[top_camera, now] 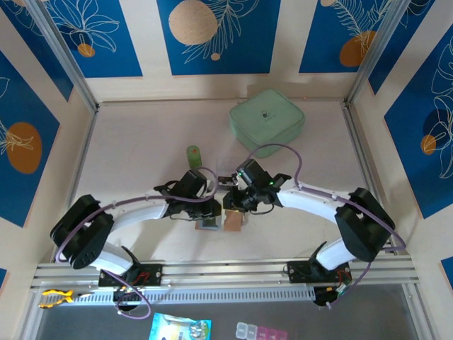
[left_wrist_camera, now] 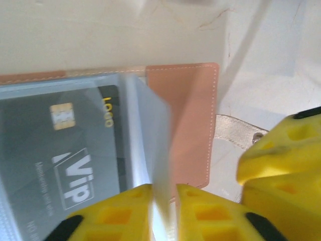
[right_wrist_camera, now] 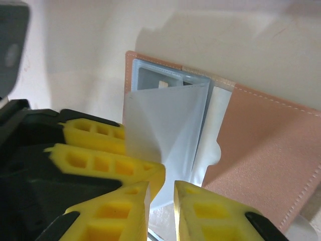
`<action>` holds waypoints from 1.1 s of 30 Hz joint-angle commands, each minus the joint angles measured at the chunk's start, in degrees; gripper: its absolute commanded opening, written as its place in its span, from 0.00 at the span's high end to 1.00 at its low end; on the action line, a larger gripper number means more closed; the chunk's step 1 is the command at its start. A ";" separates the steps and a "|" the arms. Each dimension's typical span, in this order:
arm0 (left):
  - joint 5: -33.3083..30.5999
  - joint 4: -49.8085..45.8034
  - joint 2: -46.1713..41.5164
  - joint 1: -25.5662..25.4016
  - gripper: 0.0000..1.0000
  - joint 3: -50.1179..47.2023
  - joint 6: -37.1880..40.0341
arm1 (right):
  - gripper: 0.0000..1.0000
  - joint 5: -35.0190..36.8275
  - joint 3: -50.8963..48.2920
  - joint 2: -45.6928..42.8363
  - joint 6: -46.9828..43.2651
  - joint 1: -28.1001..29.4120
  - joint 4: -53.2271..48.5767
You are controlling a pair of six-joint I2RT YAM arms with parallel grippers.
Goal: Take the credit cards out of the card holder
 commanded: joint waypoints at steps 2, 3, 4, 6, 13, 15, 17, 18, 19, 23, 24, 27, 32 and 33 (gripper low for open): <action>1.05 -0.50 3.17 -1.69 0.87 3.64 0.19 | 0.78 2.32 -1.66 -4.42 -0.73 -1.00 -4.38; 1.26 -0.48 3.98 -1.95 0.85 4.27 0.18 | 0.78 2.46 -2.00 -5.26 -0.75 -1.31 -4.69; 1.35 -0.33 4.68 -2.33 0.83 4.72 0.19 | 0.78 2.60 -2.38 -6.01 -0.72 -1.63 -4.97; 1.91 0.12 6.18 -3.16 0.81 5.92 0.45 | 0.78 2.90 -3.32 -7.81 -0.65 -2.30 -5.32; 2.75 0.12 11.30 -5.18 0.76 10.60 1.08 | 0.78 4.02 -6.35 -13.02 0.24 -3.75 -6.03; 2.76 0.31 12.46 -5.51 0.76 11.68 1.20 | 0.78 4.52 -6.89 -14.61 0.33 -3.99 -6.51; 2.98 0.68 13.51 -5.67 0.76 12.53 1.24 | 0.77 5.07 -7.53 -16.06 0.41 -4.32 -7.03; 3.05 0.82 13.93 -5.72 0.75 12.86 1.23 | 0.77 5.22 -7.79 -16.66 0.45 -4.53 -7.23; 3.20 0.95 14.24 -5.69 0.74 13.15 1.24 | 0.77 5.28 -8.05 -17.13 0.64 -4.75 -7.39; 2.08 -0.24 14.08 -5.68 0.70 14.12 2.21 | 0.76 5.25 -8.66 -18.63 0.72 -5.16 -8.05; 1.17 -1.36 13.49 -5.68 0.70 14.50 2.94 | 0.75 5.15 -8.74 -18.70 0.80 -5.19 -8.12; -1.89 -5.23 11.31 -5.31 0.69 15.25 5.05 | 0.75 4.21 -9.01 -18.51 1.29 -5.20 -7.37; -5.97 -10.16 6.92 -3.47 0.69 13.84 7.58 | 0.75 3.02 -8.68 -16.68 2.16 -4.27 -5.15; -6.48 -10.73 5.90 -2.82 0.69 13.03 7.83 | 0.75 2.74 -8.45 -15.93 2.26 -3.88 -4.62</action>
